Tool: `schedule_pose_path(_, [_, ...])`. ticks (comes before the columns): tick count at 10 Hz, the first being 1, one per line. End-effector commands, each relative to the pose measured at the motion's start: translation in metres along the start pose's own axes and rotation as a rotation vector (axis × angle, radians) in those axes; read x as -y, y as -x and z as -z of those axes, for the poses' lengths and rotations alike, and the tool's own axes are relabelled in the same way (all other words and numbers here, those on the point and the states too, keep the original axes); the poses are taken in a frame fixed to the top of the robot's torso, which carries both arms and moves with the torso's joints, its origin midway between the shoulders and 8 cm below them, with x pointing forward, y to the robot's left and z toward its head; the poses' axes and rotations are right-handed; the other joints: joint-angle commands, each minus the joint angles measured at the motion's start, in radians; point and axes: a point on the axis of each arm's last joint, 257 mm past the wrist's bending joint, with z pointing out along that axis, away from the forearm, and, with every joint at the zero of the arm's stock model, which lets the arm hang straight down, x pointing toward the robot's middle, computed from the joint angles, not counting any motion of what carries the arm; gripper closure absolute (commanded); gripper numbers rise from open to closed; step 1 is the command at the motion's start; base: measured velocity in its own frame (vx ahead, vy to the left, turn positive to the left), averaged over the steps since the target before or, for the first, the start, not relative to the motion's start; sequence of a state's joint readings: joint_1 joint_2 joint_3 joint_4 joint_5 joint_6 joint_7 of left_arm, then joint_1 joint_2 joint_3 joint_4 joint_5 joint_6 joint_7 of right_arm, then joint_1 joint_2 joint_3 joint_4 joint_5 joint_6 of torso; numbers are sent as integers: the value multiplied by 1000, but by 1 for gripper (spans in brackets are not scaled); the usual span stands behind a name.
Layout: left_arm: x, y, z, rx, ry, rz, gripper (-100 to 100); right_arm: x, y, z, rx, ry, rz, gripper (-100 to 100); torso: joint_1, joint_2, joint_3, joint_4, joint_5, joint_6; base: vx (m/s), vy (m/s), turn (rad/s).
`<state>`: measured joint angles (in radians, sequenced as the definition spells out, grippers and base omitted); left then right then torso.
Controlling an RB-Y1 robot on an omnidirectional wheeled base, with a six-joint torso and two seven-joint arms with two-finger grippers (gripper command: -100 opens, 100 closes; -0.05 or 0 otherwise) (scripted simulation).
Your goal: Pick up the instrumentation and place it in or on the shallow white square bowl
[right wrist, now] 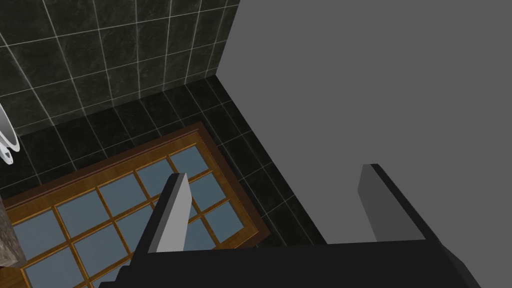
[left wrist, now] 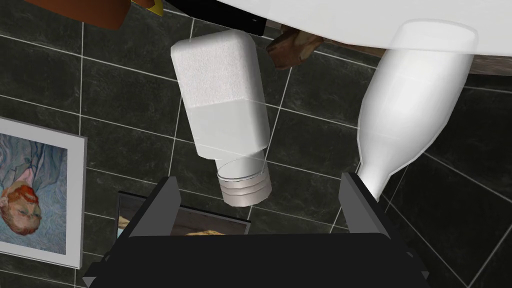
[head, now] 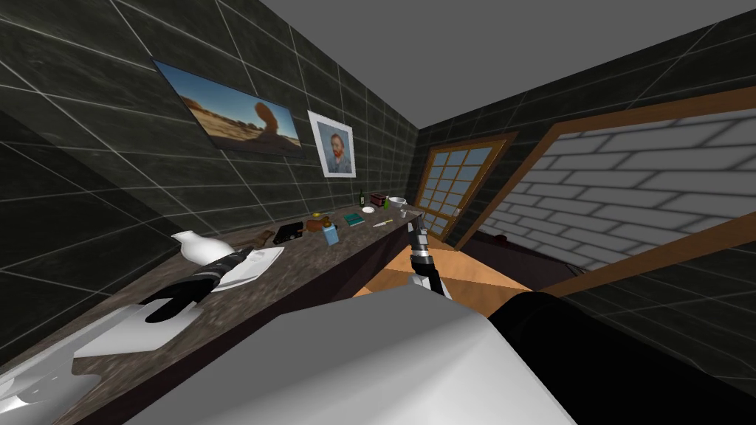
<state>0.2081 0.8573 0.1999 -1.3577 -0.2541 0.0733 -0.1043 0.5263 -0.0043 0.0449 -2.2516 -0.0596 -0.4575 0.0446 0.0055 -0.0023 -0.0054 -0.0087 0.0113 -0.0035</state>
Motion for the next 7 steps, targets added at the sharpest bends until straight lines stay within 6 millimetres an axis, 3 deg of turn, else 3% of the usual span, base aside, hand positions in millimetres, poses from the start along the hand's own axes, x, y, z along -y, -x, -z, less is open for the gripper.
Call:
schedule_pose_path(1, [0, 0, 0, 0, 0, 0, -100, 0, 0, 0, 0, 0, 0, 0, 0, 0, 0, 0, 0, 0, 0, 0, 0])
schedule_pose_path(2, [0, 0, 0, 0, 0, 0, -100, 0, 0, 0, 0, 0, 0, 0, 0, 0, 0, 0, 0, 0, 0, 0, 0])
schedule_pose_path(3, [0, 0, 0, 0, 0, 0, 0, 0, 0, 0, 0, 0, 0, 0, 0, 0, 0, 0, 0, 0, 0, 0, 0])
schedule_pose_path(4, [0, 17, 1, 8, 3, -1, -100, 0, 0, 0, 0, 0, 0, 0, 0, 1, 0, 0, 0, 0, -11, -14, -22])
schedule_pose_path(7, [1, 40, 2, 17, 6, -3, -100, 0, 0, 0, 0, 0, 0, 0, -1, 2, 1, 1, 0, 0, -19, -19, -17])
